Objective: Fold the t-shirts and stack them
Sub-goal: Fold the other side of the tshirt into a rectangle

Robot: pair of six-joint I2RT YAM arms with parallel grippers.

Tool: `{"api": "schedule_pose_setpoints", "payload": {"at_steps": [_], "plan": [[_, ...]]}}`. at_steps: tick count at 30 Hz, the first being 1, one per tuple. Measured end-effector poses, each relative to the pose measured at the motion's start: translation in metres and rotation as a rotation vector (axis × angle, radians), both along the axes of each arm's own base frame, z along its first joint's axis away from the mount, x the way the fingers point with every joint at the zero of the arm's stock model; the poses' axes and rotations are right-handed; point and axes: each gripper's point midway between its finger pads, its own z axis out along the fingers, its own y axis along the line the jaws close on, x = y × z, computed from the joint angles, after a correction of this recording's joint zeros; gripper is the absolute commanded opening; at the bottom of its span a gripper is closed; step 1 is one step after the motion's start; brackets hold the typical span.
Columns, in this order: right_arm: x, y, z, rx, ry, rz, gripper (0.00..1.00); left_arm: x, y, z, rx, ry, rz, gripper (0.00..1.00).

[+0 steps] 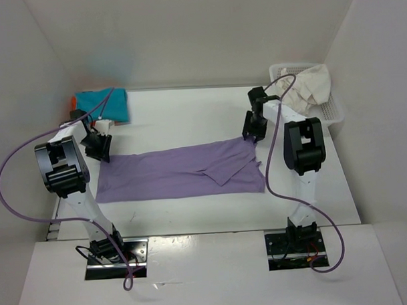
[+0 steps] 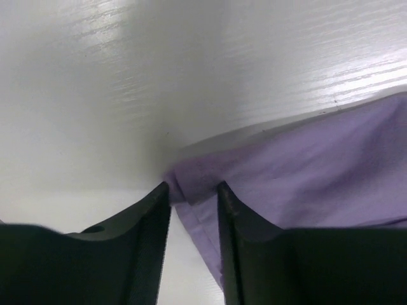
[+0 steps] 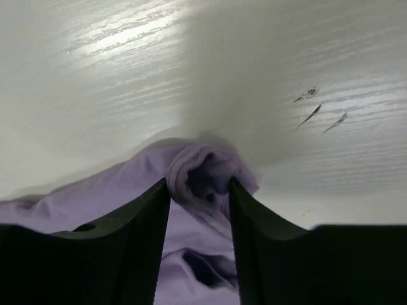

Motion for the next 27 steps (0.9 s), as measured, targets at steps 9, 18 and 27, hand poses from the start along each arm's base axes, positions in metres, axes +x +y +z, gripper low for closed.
{"api": "schedule_pose_setpoints", "payload": {"at_steps": [9,18,27], "plan": [[0.002,-0.010,-0.009,-0.004,0.008,-0.032,0.00,0.004,-0.007,0.001,-0.047,-0.011,0.033,0.00],[0.008,-0.030,-0.009,0.009,-0.014,-0.101,0.00,0.022,0.001,0.015,-0.007,-0.115,0.121,0.00],[0.012,-0.029,-0.005,0.011,-0.038,-0.070,0.54,0.025,0.006,0.016,0.002,-0.126,0.156,0.54]]}}
